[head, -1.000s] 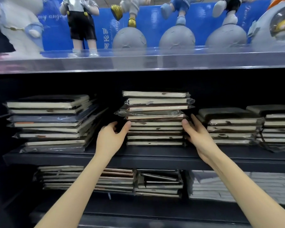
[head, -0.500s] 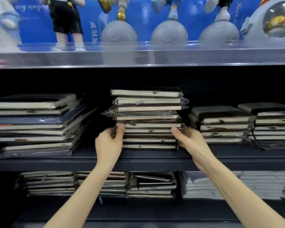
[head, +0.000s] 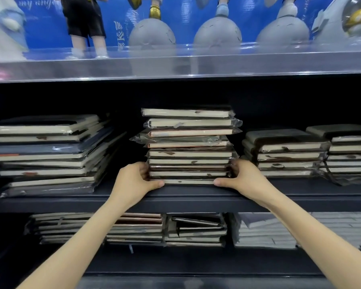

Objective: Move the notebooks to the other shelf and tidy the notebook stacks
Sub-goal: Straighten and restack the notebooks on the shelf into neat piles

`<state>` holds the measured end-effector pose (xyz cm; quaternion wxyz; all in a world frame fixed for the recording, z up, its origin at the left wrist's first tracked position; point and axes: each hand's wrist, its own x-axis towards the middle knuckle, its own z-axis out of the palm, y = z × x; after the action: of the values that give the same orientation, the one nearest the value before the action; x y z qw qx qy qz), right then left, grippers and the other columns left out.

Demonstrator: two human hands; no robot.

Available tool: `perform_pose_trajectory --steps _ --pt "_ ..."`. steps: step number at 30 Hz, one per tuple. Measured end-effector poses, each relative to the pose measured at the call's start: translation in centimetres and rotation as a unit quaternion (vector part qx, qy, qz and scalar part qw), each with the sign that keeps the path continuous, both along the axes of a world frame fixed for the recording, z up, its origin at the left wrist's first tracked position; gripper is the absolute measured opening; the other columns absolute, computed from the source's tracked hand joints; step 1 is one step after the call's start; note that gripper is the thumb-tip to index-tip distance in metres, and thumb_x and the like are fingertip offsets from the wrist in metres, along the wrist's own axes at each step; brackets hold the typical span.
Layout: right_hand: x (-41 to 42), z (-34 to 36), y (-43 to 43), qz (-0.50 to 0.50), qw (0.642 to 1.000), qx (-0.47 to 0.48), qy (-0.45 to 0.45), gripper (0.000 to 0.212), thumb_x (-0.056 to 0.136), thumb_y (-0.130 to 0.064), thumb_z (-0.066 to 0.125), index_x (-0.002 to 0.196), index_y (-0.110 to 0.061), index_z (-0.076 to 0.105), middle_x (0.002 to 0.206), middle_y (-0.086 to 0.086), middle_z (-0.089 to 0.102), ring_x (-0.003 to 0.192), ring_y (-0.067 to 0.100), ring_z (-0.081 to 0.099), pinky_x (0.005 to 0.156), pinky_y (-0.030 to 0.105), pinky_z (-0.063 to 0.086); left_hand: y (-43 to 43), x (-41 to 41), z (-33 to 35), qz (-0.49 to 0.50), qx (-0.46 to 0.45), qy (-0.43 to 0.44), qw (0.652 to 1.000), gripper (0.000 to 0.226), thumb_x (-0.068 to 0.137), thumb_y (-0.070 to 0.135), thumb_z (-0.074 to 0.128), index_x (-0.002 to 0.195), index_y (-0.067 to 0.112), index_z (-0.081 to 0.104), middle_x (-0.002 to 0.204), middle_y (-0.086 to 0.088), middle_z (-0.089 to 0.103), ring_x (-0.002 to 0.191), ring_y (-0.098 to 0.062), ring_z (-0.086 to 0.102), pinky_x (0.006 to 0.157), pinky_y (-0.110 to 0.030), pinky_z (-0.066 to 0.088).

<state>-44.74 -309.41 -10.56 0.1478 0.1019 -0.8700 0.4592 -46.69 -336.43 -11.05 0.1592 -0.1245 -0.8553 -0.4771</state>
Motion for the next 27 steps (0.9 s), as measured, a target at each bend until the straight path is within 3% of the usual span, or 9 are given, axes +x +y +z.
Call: perform_pose_trajectory --steps 3,10,14,17,20,23,27 --pt "-0.2 0.1 0.0 -0.006 0.999 0.038 0.015 0.041 0.070 -0.026 0.083 0.103 -0.030 0.059 0.099 -0.017 0.063 0.099 0.004 0.060 0.087 0.018 0.041 0.6 0.0 -0.3 0.036 -0.005 0.052 0.998 0.035 0.067 0.006 0.082 0.088 0.022 0.061 0.084 0.015 0.062 0.073 0.014 0.053 0.066 0.000 0.041" --pt "-0.5 0.4 0.6 -0.001 0.999 0.043 0.011 0.046 0.073 -0.022 0.081 0.115 -0.016 0.062 0.105 -0.011 0.064 0.099 0.005 0.059 0.086 0.015 0.039 1.7 0.4 0.0 0.079 -0.020 0.078 0.994 0.041 0.065 0.011 0.085 0.102 0.005 0.069 0.102 -0.005 0.071 0.073 0.004 0.052 0.075 -0.014 0.040" --pt "-0.4 0.3 0.7 0.012 1.000 0.000 -0.002 0.046 0.073 -0.018 0.081 0.114 -0.018 0.062 0.110 -0.009 0.067 0.100 0.003 0.061 0.090 0.016 0.042 1.5 0.8 0.2 0.055 -0.010 0.055 0.997 0.047 0.068 0.011 0.083 0.110 0.002 0.065 0.109 -0.005 0.068 0.082 0.003 0.053 0.072 -0.005 0.038" --pt "0.2 0.2 0.4 0.024 0.998 -0.054 -0.007 0.042 0.073 -0.029 0.079 0.111 -0.024 0.061 0.109 -0.016 0.066 0.104 -0.003 0.059 0.098 0.022 0.044 1.2 1.1 0.2 0.046 0.001 0.044 0.998 0.048 0.075 0.025 0.078 0.115 0.004 0.064 0.106 0.003 0.065 0.085 0.006 0.052 0.074 -0.004 0.036" --pt "0.7 0.1 0.0 0.011 0.996 -0.087 0.010 0.032 0.080 -0.034 0.072 0.107 -0.024 0.057 0.100 -0.025 0.058 0.095 -0.014 0.051 0.086 0.005 0.039 1.5 1.0 0.0 0.106 0.023 0.045 0.993 0.048 0.079 0.042 0.071 0.109 0.005 0.068 0.107 -0.003 0.070 0.095 -0.007 0.061 0.080 -0.017 0.041" --pt "0.6 -0.1 -0.3 -0.010 0.996 -0.076 0.034 0.027 0.082 -0.038 0.069 0.104 -0.025 0.060 0.098 -0.022 0.061 0.087 -0.015 0.051 0.072 0.002 0.039 2.6 1.1 -0.1 0.157 0.037 0.060 0.985 0.042 0.081 0.043 0.068 0.100 0.006 0.071 0.100 -0.005 0.072 0.083 -0.008 0.058 0.074 -0.021 0.040" --pt "0.4 -0.3 -0.2 -0.026 0.995 -0.080 0.051 0.026 0.084 -0.039 0.068 0.106 -0.027 0.064 0.104 -0.018 0.064 0.104 0.000 0.057 0.087 0.017 0.043 3.2 1.4 0.0 0.186 0.040 0.081 0.978 0.036 0.082 0.043 0.067 0.087 0.009 0.074 0.075 0.004 0.067 0.067 -0.004 0.054 0.058 -0.018 0.037"
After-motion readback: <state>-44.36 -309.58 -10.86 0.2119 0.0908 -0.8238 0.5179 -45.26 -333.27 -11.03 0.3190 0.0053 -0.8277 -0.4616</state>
